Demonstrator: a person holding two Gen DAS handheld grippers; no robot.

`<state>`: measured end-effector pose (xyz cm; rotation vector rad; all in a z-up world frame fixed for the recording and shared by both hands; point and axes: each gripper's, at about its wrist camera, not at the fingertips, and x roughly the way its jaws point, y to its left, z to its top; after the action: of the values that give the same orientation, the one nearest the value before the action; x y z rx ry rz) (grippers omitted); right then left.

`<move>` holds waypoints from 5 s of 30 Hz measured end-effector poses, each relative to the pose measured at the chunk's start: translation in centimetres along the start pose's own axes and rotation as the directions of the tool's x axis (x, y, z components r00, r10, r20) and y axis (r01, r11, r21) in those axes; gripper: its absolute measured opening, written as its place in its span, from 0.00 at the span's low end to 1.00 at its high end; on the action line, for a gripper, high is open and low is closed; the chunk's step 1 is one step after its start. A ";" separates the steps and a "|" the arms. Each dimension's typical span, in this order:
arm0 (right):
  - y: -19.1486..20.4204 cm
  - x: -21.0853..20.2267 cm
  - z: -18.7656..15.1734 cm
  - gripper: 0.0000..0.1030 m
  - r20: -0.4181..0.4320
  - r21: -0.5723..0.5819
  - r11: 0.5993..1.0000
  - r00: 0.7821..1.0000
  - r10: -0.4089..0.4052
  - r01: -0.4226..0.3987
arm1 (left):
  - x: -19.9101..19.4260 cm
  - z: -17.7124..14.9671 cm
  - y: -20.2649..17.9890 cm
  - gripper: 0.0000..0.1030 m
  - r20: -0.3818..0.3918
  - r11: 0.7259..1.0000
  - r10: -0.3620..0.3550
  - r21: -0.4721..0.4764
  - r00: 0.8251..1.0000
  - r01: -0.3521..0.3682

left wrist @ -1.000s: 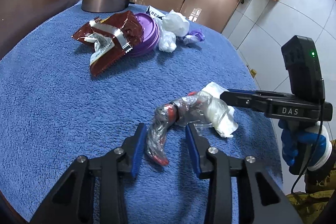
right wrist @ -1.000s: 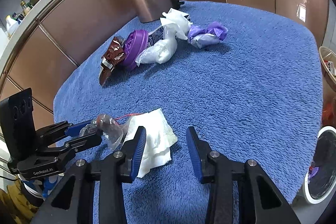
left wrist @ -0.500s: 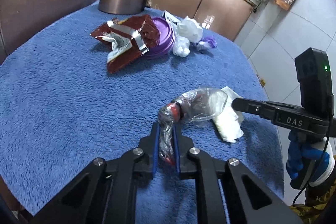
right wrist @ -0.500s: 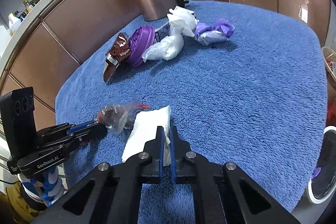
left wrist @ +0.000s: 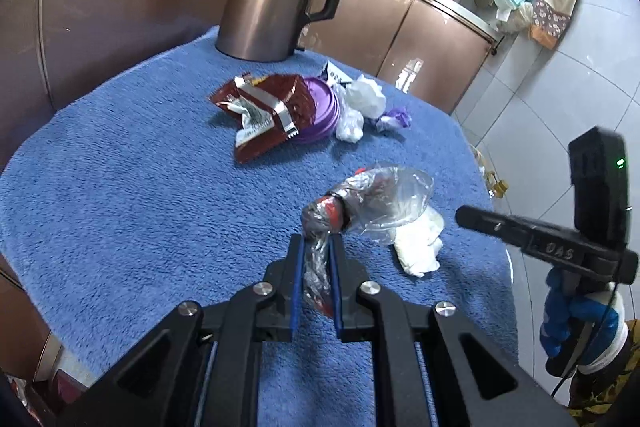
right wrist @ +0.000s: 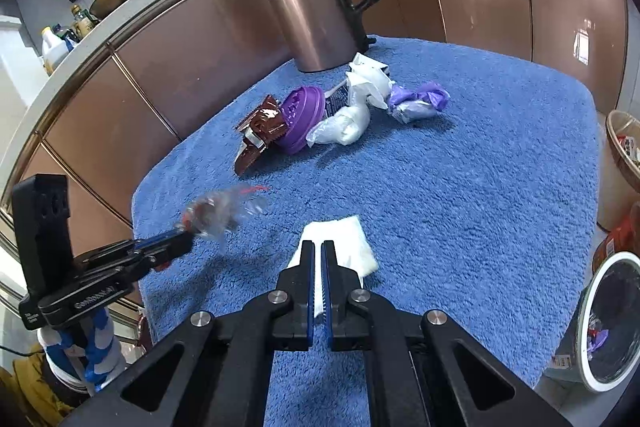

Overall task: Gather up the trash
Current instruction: 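Grasp the clear plastic wrapper with the left tool while the right tool grasps the white tissue, then carry the wrapper and tissue to the white bin and open both tools, then move both tools back over the remaining trash on the towel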

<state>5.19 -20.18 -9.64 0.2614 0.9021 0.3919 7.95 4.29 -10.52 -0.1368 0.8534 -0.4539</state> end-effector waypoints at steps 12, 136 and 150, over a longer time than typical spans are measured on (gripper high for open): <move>1.3 3.4 0.0 0.47 -0.060 -0.096 0.994 0.997 -0.057 0.051 | -0.5 -0.4 1.0 0.11 0.017 0.998 0.018 -0.054 1.000 -0.017; -5.7 -15.2 -2.2 1.00 0.409 0.218 0.901 0.804 -0.432 0.374 | 0.2 5.1 -12.7 0.43 0.296 0.958 0.228 0.103 0.928 -0.268; -4.8 -9.7 0.7 1.00 0.289 0.085 0.931 0.885 -0.365 0.356 | 0.8 5.6 -1.4 0.43 0.193 0.961 0.268 0.016 0.944 -0.276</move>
<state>1.40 -28.71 -4.21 0.1683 0.6371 -0.0106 12.17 2.36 -6.99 -0.0199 0.6622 -0.1951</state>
